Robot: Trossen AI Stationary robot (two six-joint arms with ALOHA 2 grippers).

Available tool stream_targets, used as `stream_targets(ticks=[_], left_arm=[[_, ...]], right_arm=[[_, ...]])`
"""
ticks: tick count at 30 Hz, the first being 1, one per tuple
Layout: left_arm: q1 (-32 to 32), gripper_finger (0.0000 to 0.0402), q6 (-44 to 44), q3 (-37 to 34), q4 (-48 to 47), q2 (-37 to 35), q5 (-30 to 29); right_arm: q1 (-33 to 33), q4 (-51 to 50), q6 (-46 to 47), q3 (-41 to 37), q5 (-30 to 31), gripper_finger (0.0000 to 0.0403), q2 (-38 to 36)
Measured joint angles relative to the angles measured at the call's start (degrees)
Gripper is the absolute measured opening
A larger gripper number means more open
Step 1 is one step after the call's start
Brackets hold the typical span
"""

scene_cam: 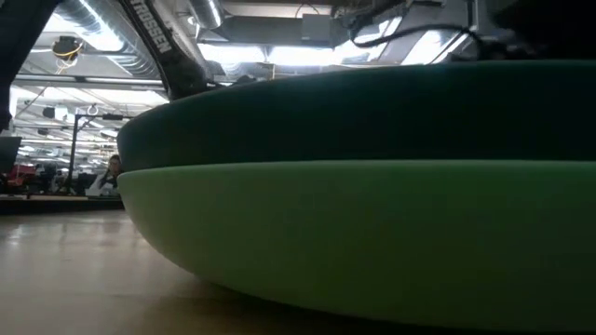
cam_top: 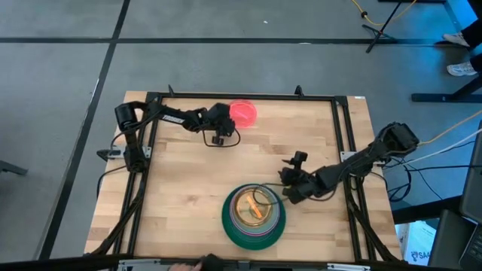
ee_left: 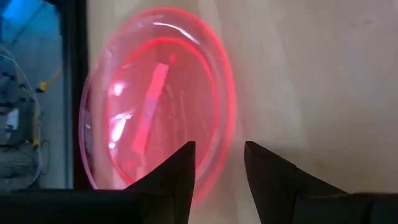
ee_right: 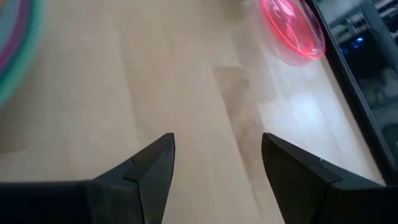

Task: Stack plastic plates
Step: Stack the light pink transparent plate on top of the orange transparent plate

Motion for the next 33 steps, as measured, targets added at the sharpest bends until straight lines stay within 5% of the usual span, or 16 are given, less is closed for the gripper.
stream_targets(ticks=[12, 19, 24, 33], left_arm=[[5.0, 0.0124, -1.0, 1.2, 4.4, 4.5, 10.3], [5.3, 0.0063, -2.5, 4.7, -0.9, 5.6, 11.4], [5.2, 0.0007, -2.4, 4.8, 0.2, 5.8, 11.3], [0.7, 0.0002, -4.0, 4.7, 0.6, 1.5, 2.9]], right_arm=[[-7.5, 1.1, -2.6, 0.0, -0.9, 0.0231, 0.2], [-7.5, 1.2, -3.3, 0.0, -0.9, 0.0231, 0.2], [-7.5, 3.1, -1.1, 0.0, -1.0, 0.0231, 0.2], [-7.5, 12.8, -0.7, 0.0, -3.7, 0.0231, 0.2]])
